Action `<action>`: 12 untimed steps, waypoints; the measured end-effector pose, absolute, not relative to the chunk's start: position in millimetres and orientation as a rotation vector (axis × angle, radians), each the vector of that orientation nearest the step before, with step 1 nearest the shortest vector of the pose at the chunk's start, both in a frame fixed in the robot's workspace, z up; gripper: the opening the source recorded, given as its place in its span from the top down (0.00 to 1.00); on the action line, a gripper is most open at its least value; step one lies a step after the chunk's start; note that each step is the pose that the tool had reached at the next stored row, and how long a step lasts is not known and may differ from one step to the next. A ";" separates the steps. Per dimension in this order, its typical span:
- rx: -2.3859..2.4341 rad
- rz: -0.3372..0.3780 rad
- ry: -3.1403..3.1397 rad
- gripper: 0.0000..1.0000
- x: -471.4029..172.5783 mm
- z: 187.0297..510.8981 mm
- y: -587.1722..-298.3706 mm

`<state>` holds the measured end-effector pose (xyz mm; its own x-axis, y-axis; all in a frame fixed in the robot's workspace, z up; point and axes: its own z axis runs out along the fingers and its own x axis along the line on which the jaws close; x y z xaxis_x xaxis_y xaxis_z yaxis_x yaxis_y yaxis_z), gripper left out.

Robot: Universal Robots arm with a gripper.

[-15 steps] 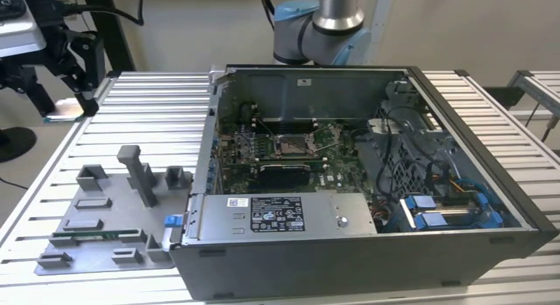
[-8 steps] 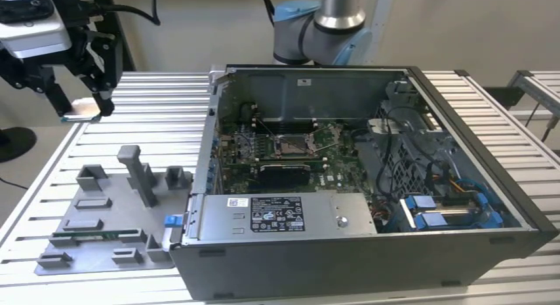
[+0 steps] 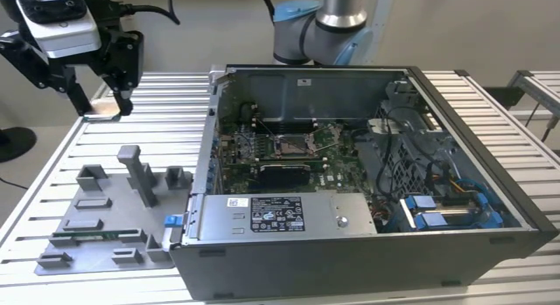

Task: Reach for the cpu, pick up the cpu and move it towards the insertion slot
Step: 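Pick up the cpu and move it towards the insertion slot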

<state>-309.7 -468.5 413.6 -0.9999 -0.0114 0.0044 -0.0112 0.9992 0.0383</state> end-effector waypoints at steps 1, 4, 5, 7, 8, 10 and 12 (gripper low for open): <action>0.018 -0.060 -3.136 1.00 -307.3 413.7 -468.5; 0.018 -0.060 -3.136 1.00 -299.7 413.6 -468.5; 0.018 -0.060 -3.136 1.00 -297.2 413.6 -468.5; 0.018 -0.060 -3.136 1.00 -292.2 413.6 -468.5; 0.018 -0.060 -3.135 1.00 -289.9 413.6 -468.5; 0.018 -0.060 -3.134 1.00 -284.6 413.6 -468.5; 0.018 -0.060 -3.133 1.00 -278.7 413.6 -468.5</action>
<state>-278.7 -468.5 413.6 -0.9999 -0.0114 0.0075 -0.0111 0.9992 0.0383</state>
